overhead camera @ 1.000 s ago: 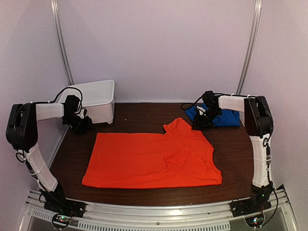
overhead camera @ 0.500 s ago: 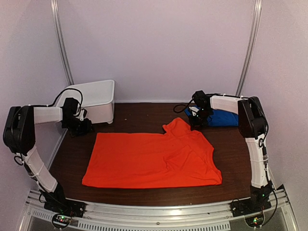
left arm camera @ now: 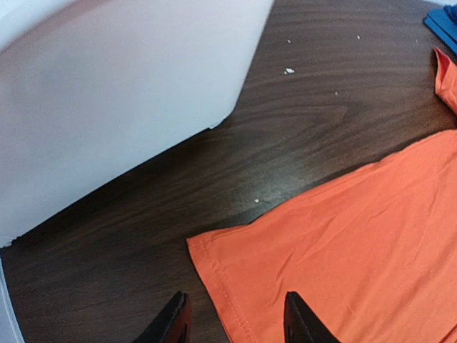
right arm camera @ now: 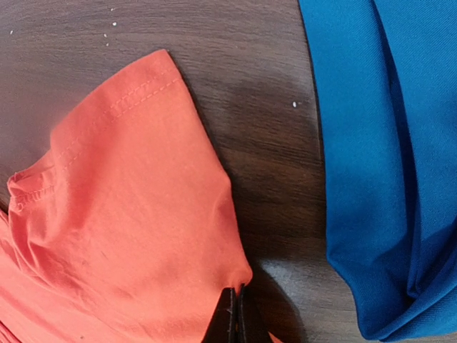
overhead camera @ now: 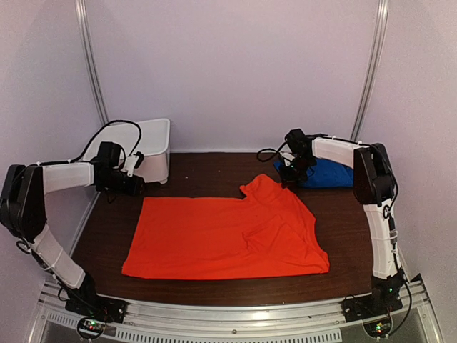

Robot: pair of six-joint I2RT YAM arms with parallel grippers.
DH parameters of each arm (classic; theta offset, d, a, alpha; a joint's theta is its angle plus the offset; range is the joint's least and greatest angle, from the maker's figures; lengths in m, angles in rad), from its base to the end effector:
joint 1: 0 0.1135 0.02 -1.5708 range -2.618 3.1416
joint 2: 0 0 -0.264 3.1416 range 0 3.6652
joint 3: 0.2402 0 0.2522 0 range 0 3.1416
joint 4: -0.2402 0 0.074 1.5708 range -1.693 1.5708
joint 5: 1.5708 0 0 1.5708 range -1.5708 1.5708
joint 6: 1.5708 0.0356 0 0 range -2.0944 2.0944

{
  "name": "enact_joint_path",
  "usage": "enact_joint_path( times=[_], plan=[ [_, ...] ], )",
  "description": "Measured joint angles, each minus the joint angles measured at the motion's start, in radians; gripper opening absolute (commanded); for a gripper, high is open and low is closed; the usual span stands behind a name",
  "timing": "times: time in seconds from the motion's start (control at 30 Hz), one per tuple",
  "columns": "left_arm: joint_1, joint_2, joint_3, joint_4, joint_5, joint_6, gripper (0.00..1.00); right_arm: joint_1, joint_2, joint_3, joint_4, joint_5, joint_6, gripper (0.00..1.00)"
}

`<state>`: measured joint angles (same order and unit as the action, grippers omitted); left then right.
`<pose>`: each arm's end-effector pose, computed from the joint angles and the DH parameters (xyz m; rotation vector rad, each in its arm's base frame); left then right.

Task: Fold and stack the mixed laundry pile
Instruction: Pick up the 1/3-folded T-shirt from the center of the board.

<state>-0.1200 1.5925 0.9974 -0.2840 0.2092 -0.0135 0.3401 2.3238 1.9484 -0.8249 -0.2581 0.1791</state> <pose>0.3284 -0.0470 0.2060 0.2227 2.4390 -0.3152 0.4586 0.1719 0.1711 -0.2940 2.7950 0.4875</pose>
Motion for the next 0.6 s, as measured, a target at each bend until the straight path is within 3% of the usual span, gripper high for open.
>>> enact_joint_path(
  times=[0.3,0.6],
  plan=[
    [-0.005,0.109,0.018,-0.033,-0.053,0.32,0.38,-0.008,0.0,0.0,-0.003,-0.028,0.005,0.0],
    [-0.005,0.238,0.113,-0.048,-0.057,0.469,0.31,-0.015,0.0,-0.004,-0.003,-0.038,0.004,0.0]
  ],
)
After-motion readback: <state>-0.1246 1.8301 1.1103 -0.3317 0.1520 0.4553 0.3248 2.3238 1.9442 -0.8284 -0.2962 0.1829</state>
